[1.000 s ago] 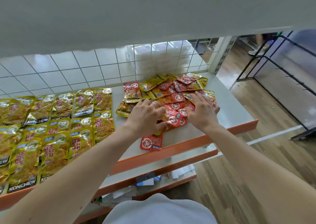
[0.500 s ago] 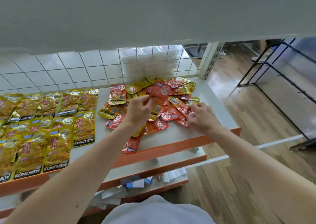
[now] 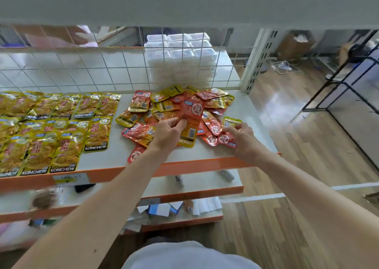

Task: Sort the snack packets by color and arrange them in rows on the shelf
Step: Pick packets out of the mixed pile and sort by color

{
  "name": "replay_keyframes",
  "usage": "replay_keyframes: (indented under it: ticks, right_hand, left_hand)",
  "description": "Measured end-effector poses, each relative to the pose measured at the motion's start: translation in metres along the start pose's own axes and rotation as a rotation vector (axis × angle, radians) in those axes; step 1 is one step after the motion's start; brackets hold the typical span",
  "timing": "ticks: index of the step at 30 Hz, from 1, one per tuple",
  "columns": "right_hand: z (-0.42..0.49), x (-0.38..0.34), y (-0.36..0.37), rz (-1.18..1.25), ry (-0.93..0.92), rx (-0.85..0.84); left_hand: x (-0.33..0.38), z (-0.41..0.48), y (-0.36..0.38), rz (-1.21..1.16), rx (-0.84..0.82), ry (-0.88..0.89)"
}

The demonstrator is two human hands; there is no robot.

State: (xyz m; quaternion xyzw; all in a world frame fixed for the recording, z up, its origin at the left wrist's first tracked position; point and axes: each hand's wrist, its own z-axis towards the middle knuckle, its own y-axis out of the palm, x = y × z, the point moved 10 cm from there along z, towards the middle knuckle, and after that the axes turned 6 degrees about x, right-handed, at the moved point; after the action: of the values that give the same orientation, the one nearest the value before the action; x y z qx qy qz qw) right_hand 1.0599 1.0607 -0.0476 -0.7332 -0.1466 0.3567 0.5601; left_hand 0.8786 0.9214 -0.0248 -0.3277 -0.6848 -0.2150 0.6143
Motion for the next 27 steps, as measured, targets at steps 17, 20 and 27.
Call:
replay_keyframes:
  ticks: [17, 20, 27]
  right_hand:
    - [-0.018, -0.023, -0.085, 0.939, -0.098, 0.348]
    - [-0.02, -0.034, -0.071, 0.996, -0.088, 0.25]
    - [-0.028, -0.058, -0.04, 1.138, -0.035, 0.092]
  left_hand:
    - [-0.008, -0.03, 0.002, -0.222, 0.132, -0.183]
    - [-0.001, -0.038, 0.008, -0.301, 0.076, -0.184]
    - [-0.01, -0.067, -0.002, -0.408, 0.003, -0.242]
